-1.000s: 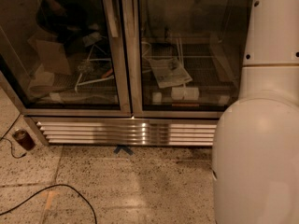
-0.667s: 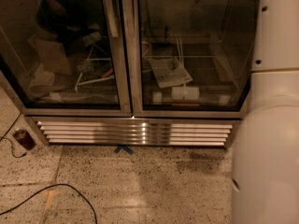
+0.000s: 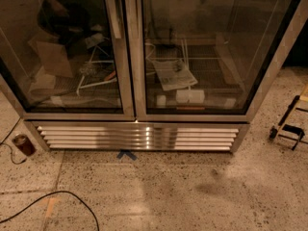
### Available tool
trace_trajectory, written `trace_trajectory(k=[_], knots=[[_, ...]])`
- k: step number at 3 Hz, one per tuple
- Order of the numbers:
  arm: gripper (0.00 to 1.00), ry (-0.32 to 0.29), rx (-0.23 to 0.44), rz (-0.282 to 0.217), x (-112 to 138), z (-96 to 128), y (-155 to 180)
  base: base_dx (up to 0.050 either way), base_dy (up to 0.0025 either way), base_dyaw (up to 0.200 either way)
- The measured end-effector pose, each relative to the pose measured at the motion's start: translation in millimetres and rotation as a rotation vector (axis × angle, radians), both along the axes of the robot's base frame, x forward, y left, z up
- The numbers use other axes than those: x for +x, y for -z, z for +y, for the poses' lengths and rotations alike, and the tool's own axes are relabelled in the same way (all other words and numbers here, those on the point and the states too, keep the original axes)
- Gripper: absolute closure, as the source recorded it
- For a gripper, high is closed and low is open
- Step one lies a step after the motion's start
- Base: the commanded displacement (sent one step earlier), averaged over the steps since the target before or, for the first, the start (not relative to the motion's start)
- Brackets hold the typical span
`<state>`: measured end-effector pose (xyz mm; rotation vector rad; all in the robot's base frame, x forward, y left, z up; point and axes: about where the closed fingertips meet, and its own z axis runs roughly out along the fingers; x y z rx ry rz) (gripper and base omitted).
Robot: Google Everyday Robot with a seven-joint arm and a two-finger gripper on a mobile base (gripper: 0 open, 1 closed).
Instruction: Pick orange can from middle drawer and place on counter
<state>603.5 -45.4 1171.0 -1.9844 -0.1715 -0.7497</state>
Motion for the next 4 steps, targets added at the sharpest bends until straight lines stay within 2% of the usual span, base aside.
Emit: trace_trajectory(k=[1, 2, 3, 4], knots=[[0.0, 0.007, -0.045, 0.026, -6, 2, 25, 0.0, 0.0, 0.0], [0.0, 0.002, -0.045, 0.027, -6, 5, 25, 0.0, 0.0, 0.0], [0.0, 0.019, -0.055, 0.002, -5, 6, 26, 0.0, 0.0, 0.0], [0.0, 0.063, -0.085, -0.042, 0, 6, 36, 0.0, 0.0, 0.0]])
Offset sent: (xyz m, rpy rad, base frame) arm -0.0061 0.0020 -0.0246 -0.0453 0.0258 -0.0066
